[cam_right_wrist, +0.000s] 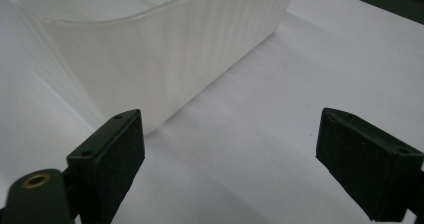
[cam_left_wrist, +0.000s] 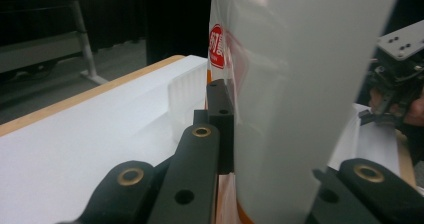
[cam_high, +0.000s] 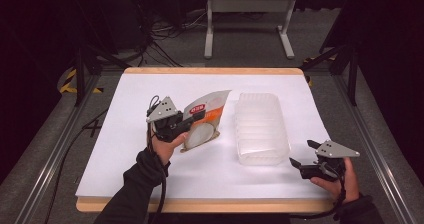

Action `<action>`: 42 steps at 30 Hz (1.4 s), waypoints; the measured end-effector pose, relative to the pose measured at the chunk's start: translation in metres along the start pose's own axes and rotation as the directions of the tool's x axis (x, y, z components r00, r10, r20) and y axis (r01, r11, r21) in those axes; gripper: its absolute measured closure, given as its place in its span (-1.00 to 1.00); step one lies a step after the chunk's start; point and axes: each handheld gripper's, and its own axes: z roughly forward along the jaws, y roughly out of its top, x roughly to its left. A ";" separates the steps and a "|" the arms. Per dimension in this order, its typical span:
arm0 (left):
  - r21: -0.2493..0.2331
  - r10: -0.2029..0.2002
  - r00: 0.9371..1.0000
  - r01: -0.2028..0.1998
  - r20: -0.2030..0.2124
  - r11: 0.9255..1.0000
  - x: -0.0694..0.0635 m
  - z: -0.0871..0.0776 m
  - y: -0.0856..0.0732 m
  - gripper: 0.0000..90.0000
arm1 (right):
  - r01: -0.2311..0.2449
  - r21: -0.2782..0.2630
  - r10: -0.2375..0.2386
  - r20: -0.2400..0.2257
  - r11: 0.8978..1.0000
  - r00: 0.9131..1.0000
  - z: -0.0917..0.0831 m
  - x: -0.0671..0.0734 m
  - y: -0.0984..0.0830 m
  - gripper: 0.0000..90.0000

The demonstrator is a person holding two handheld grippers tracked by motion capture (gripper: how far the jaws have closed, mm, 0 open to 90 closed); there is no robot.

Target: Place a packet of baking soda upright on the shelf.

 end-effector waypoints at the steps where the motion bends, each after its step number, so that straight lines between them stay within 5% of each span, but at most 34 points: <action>1: -0.008 -0.005 1.000 0.005 0.012 1.000 -0.002 0.001 0.003 1.00 | -0.006 -0.005 0.006 0.001 1.000 1.000 0.000 -0.001 0.000 -0.72; 4: -0.013 0.029 0.999 -0.029 0.032 1.000 -0.009 0.006 0.012 1.00 | -0.012 -0.008 0.012 -0.011 1.000 1.000 0.000 -0.001 -0.001 -0.72; 13: -0.039 0.046 0.996 -0.043 0.078 0.998 -0.017 0.020 0.038 1.00 | -0.018 -0.021 0.018 -0.015 1.000 1.000 -0.001 -0.002 0.000 -0.72; 21: -0.054 0.078 0.986 -0.070 0.149 0.996 -0.025 0.041 0.060 1.00 | -0.046 -0.041 0.045 -0.022 0.998 0.999 -0.004 -0.007 0.001 -0.71; 36: -0.079 0.121 0.957 -0.103 0.264 0.991 -0.053 0.088 0.063 1.00 | -0.027 -0.020 0.027 -0.005 0.999 1.000 -0.002 -0.007 -0.003 -0.71; 42: -0.068 0.129 0.952 -0.115 0.277 0.991 -0.056 0.109 0.060 1.00 | -0.018 -0.017 0.018 -0.006 1.000 1.000 -0.002 -0.006 -0.004 -0.71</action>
